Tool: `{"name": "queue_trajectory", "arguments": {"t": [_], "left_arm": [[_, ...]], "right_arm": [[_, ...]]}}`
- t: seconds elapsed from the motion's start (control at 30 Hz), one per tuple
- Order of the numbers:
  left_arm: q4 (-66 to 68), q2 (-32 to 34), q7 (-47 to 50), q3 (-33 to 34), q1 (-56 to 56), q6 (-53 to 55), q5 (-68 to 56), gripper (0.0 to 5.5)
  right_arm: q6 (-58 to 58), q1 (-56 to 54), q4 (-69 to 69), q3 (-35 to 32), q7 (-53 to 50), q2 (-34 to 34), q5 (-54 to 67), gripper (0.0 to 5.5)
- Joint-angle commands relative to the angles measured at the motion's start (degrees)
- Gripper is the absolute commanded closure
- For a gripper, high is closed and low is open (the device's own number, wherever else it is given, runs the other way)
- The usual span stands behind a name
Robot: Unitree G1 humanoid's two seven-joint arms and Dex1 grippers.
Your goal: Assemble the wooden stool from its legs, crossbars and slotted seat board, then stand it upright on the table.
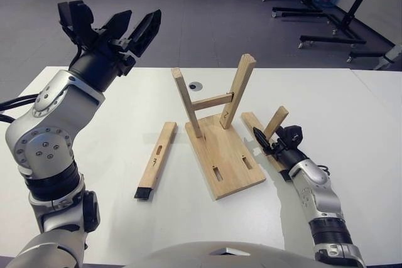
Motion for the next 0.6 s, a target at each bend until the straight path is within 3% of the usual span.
{"name": "queue_trajectory", "arguments": {"t": [0.03,0.23,0.37,0.6], "left_arm": [[-0.63,0.61,-0.02,-0.24,1.1,-0.36,0.19,1.35],[-0.77,0.78,-0.13,-0.39,1.41,-0.71,0.2,1.35],[-0.61,0.76,-0.24,-0.52,1.28,-0.84,0.25,1.35],[-0.15,0.34,-0.2,-1.2,0.59,-1.3,0.76,1.35]], "right_arm": [[8.04,-1.43,-10.6,-2.39,-0.01,-2.87,4.49,1.52],[21.28,-5.83,-23.89,-8.67,-2.0,-7.13,15.83,1.52],[28.57,-15.76,-29.4,-12.39,-10.27,-7.36,23.54,1.52],[33.86,-26.85,-31.98,-6.4,-19.93,-5.11,22.59,1.52]]}}
